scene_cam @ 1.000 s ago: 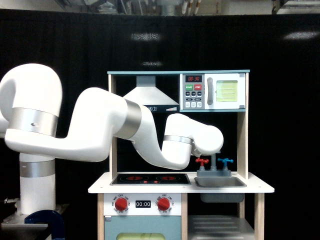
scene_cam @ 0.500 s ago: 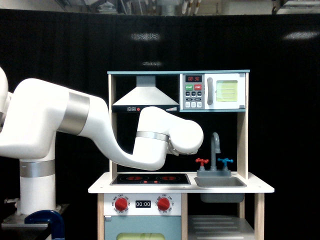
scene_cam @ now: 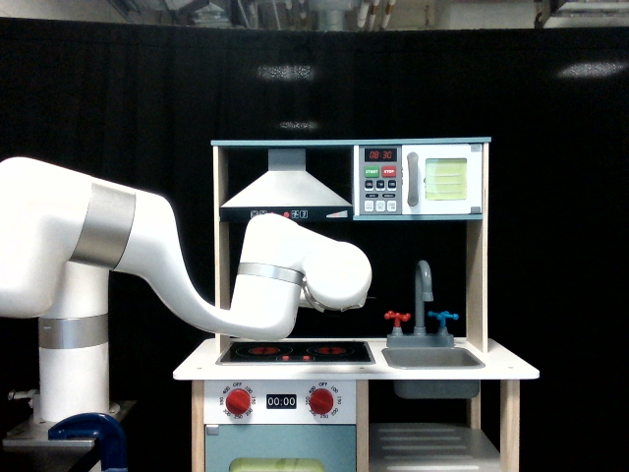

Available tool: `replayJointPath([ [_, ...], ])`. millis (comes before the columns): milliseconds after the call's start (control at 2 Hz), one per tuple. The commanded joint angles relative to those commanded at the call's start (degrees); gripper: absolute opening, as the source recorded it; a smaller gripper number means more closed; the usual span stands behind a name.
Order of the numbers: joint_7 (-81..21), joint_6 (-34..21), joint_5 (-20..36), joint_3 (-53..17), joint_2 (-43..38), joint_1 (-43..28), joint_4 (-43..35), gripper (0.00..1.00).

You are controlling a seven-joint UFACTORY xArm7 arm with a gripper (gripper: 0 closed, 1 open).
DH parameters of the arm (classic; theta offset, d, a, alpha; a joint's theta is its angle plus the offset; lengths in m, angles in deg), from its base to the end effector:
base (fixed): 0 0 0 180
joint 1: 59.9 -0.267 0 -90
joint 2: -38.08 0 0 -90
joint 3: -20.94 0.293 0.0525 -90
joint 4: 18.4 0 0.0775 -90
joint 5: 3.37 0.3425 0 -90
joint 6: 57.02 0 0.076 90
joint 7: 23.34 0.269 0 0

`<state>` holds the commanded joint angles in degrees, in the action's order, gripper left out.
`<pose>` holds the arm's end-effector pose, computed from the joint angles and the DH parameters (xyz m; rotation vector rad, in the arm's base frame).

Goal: Turn on the faucet

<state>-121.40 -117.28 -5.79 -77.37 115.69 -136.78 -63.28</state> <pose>0.3730 0.0750 0.1720 -1.3411 -1.3556 -1.0483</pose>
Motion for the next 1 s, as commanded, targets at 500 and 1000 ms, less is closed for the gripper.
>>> replayJointPath([
  [500, 1.3, 1.0, 0.4, 1.6, 0.0, 0.4, 1.4, 1.00],
  [1000, 1.2, 0.5, 0.1, 1.5, 0.1, 1.1, 1.6, 1.00],
])
